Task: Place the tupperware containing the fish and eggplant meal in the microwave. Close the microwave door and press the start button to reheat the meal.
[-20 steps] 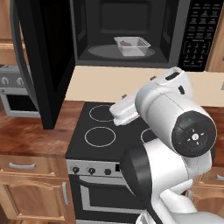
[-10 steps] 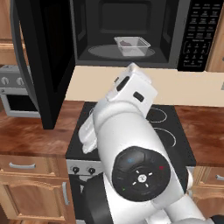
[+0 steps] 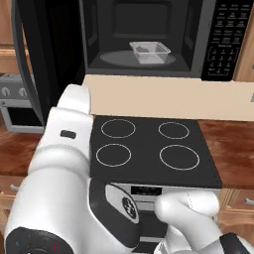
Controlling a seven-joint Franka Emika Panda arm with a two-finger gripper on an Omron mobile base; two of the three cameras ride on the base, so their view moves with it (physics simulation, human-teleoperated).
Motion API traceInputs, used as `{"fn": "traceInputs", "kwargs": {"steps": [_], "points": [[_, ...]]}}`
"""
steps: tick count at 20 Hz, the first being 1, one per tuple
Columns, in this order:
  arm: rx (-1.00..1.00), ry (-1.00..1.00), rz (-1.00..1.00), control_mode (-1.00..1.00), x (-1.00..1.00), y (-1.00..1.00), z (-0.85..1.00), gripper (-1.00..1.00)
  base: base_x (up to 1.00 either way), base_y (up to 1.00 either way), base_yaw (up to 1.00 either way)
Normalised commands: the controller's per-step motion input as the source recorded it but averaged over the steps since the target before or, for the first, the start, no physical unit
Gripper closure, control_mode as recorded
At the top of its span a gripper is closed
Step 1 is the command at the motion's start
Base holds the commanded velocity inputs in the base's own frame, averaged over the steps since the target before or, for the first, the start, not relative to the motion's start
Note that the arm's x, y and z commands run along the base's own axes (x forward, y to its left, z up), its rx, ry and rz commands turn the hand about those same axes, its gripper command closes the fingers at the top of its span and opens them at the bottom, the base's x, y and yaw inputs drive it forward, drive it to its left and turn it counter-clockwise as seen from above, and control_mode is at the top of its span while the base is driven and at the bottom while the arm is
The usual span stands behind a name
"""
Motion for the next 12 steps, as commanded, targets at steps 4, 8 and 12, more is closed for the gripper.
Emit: {"fn": "traceInputs", "kwargs": {"steps": [4, 8, 12], "points": [[-0.33, -0.05, 0.00, -1.00, 0.00, 0.77, -0.24, -1.00, 0.00, 0.00, 0.00], [-0.23, 0.00, 0.00, -1.00, 0.19, 0.66, -0.12, -1.00, 0.00, 0.00, 0.00], [-0.13, 0.00, -0.01, -1.00, 0.46, 0.40, 0.00, -1.00, 0.00, 0.00, 0.00]]}}
